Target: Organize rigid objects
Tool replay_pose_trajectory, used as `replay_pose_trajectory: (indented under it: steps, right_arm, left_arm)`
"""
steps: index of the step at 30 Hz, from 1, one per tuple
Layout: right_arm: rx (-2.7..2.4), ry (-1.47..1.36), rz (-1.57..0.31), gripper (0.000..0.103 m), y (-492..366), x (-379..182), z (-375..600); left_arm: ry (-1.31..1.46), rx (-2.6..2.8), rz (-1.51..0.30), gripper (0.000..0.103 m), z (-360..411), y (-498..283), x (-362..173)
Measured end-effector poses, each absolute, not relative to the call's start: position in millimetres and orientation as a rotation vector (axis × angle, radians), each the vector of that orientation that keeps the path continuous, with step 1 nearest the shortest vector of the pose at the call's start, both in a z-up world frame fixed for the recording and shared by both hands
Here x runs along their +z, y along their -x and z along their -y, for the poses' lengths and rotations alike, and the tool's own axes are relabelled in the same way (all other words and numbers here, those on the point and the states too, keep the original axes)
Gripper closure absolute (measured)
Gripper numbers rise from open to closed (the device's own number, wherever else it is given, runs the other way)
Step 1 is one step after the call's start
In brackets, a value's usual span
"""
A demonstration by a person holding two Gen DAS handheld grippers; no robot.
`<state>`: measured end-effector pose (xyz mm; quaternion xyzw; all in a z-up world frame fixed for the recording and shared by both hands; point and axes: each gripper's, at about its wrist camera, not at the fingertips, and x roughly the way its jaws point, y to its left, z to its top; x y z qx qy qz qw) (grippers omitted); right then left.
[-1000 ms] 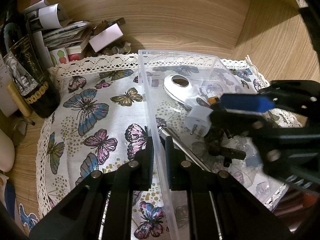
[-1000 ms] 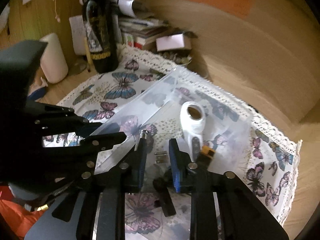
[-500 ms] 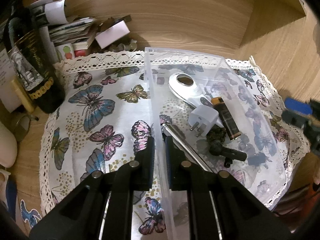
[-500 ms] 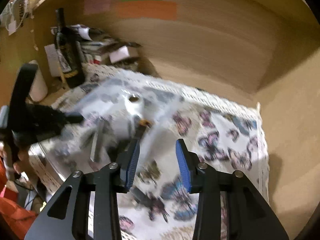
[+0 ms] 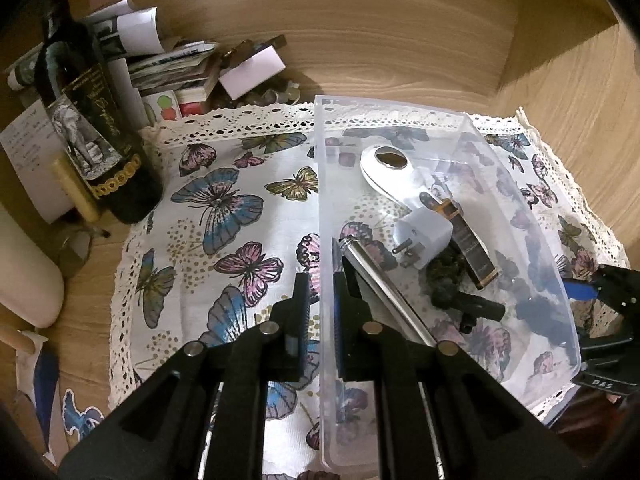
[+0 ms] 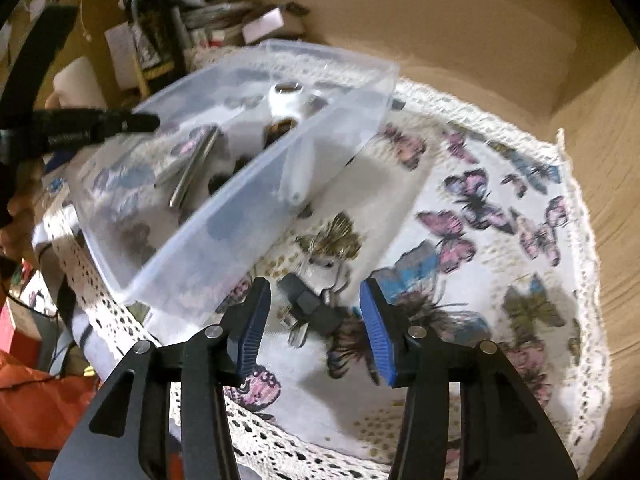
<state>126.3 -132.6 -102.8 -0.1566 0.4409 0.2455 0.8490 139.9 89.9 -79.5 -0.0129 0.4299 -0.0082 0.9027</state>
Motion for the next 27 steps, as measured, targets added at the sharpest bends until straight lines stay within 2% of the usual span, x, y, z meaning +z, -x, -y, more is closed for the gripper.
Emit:
replay_pose_trajectory:
  steps: [3,4,14,27]
  right_arm:
    - [0.506,0.327,-0.957,0.061,-129.0,-114.0,133.5]
    - [0.502,0.321,-0.961,0.072,-130.4,-116.0,135.2]
    - [0.451,0.266,-0.874,0.072,-130.6,-94.6,154.0]
    - [0.441,0.208,-0.664,0.072,-146.0,-17.9,142.4]
  left_arm:
    - [0.006,-0.010,-0.879,0.092,-87.2,-136.5,-78.1]
    - [0.005,-0.010,-0.878,0.092,-87.3,-135.8,-77.6]
    - [0.011,-0.019,-0.862,0.093,-85.8,-132.1,-73.1]
    - [-0.003,-0.032,-0.853,0.093,-79.9,-130.0,-72.5]
